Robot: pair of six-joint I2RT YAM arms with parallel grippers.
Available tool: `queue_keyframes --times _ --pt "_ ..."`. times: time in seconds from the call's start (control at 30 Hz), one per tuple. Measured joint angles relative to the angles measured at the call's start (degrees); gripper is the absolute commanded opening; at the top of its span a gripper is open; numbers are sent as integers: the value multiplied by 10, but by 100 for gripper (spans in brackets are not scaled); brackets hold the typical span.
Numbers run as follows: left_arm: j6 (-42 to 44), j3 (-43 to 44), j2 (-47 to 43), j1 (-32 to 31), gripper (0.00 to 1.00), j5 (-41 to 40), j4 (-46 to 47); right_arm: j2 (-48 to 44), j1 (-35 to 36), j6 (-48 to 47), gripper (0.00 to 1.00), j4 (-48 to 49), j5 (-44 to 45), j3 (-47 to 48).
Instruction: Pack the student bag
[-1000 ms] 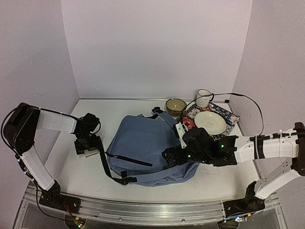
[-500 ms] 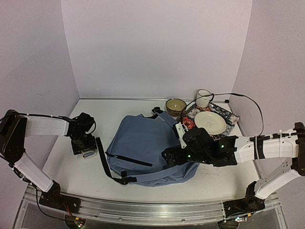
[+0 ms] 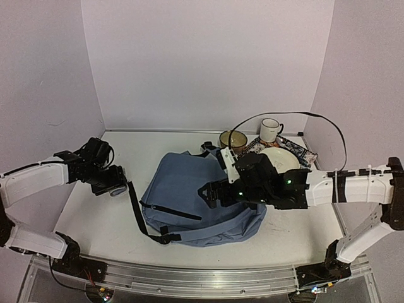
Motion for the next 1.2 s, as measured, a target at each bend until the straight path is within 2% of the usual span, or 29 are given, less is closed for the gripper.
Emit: queue_keyframes --times 0.27,0.57,0.83,1.0,1.2 --pt "-10 0 -61 -104 74 36 26 76 0 26 96 36 -54 68" --pt "-128 -55 -84 -118 75 95 147 146 0 81 93 159 -129 89" --pt "-225 -64 -60 -148 75 113 223 197 7 89 92 266 -145 89" --pt "-258 -63 -30 -174 75 112 252 222 9 88 90 296 -147 95" --pt "-286 -63 -18 -193 75 110 276 236 10 85 83 308 -147 105"
